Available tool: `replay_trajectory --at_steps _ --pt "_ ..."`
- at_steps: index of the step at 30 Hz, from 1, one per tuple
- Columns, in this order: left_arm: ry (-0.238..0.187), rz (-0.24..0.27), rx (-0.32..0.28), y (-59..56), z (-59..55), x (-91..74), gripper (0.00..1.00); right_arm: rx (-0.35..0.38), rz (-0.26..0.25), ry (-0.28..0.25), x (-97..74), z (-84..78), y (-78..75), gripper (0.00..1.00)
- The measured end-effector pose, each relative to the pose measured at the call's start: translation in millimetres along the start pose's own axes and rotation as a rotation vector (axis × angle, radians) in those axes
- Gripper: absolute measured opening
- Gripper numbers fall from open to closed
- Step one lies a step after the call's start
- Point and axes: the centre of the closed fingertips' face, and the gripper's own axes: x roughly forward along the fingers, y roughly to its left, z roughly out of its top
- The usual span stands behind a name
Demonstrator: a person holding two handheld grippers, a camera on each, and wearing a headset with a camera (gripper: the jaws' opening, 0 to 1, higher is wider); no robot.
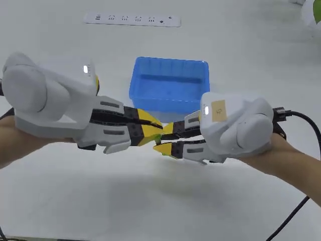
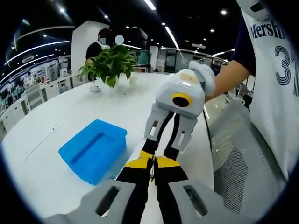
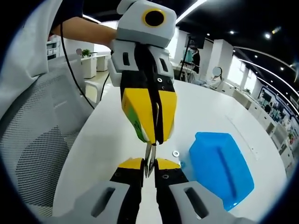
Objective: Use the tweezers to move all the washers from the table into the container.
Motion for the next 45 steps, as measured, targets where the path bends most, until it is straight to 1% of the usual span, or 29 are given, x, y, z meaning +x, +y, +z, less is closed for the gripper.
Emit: replay_trajectory --at_steps 2,7,10,16,20,22,26,34,45 --pt "-0.001 0.002 0.0 2.3 0.4 -3.5 0.07 -0.004 -0.009 -0.007 0.7 2.0 -3.0 0.1" --pt "0.025 0.0 0.029 4.8 -2.9 -5.0 0.07 -0.042 -0.027 0.013 4.0 1.0 -7.8 0.1" --pt "0.026 0.0 0.037 6.1 -2.1 -4.1 0.07 -0.039 -0.033 0.011 4.3 0.7 -10.1 0.1" --pt "0.04 -0.001 0.062 9.3 -2.4 -1.1 0.08 -0.019 -0.046 0.01 5.3 -2.5 -17.6 0.1" --pt "0.06 -0.006 0.069 12.4 -6.0 1.8 0.07 -0.01 -0.042 0.02 8.2 -6.4 -17.9 0.1" --pt "0.064 -0.008 0.067 13.5 -6.7 2.4 0.07 0.004 -0.037 0.015 9.0 -7.4 -17.6 0.1" --pt "0.077 -0.011 0.075 15.0 -9.5 3.4 0.07 0.014 -0.043 0.018 10.2 -9.8 -18.9 0.1" --pt "0.091 -0.016 0.09 16.2 -11.7 5.3 0.07 0.035 -0.047 0.015 12.4 -12.1 -20.1 0.11" --pt "0.1 -0.009 0.085 19.4 -13.7 6.6 0.07 0.063 -0.046 0.009 14.3 -13.6 -23.4 0.11"
